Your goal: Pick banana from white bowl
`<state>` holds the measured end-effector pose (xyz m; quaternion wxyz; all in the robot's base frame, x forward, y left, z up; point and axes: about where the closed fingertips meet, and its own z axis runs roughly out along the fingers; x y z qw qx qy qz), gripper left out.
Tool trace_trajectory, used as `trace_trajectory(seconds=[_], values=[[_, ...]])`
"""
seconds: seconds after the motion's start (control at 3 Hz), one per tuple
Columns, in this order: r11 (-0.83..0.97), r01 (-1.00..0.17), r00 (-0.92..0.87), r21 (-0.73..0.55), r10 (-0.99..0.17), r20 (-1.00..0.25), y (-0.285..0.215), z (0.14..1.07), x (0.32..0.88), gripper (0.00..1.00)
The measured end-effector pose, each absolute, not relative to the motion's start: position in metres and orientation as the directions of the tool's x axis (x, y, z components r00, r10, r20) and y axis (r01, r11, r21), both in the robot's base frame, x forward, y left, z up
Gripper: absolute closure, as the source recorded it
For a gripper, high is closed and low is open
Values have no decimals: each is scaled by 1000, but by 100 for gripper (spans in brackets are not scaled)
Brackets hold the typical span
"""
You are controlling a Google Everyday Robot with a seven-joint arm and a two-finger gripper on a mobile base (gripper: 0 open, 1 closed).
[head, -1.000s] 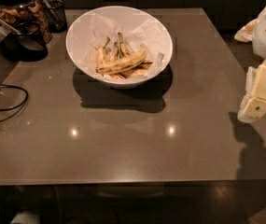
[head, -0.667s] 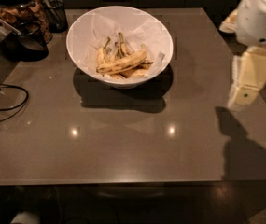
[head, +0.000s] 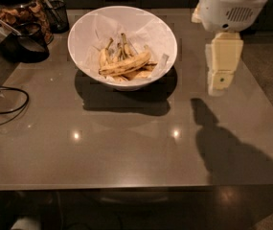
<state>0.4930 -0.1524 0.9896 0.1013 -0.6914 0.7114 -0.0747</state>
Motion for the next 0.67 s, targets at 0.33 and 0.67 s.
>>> trace_trajectory(seconds=[0.33,0.67], values=[[32,-960,-18,-277,-998,-52,-148,994,499,0],[21,-958,1,-287,-997,-74,-140,996,515,0]])
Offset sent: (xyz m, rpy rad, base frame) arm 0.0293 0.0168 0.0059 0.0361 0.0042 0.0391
